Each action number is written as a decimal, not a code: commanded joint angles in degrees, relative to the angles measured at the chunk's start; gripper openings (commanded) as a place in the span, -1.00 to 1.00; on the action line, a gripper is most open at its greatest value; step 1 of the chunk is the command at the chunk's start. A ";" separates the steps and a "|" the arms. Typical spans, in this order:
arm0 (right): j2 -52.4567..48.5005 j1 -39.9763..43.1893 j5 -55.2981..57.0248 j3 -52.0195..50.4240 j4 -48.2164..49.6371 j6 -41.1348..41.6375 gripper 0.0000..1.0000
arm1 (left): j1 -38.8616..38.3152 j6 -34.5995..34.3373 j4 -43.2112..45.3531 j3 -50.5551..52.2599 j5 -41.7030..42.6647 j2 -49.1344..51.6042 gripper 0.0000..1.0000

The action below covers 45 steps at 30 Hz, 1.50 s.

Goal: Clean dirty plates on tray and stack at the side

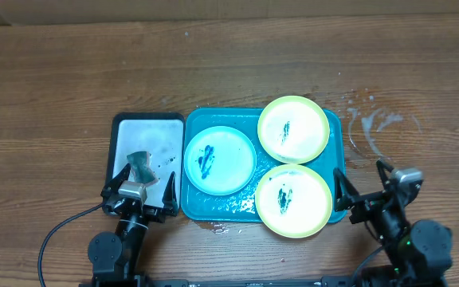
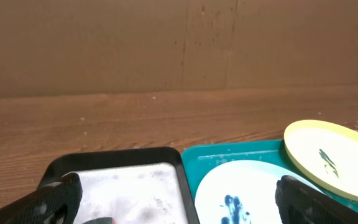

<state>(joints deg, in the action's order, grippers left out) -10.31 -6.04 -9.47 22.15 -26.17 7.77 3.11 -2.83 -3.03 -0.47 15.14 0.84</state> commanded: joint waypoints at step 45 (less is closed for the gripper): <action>-79.93 -17.90 -12.70 59.63 -36.96 2.56 0.99 | 0.39 -0.15 0.35 0.20 0.44 -0.55 0.99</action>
<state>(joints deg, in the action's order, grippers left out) -91.42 -23.77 -21.02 80.34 -63.99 9.54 3.11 -2.83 -2.79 -0.47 14.72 0.86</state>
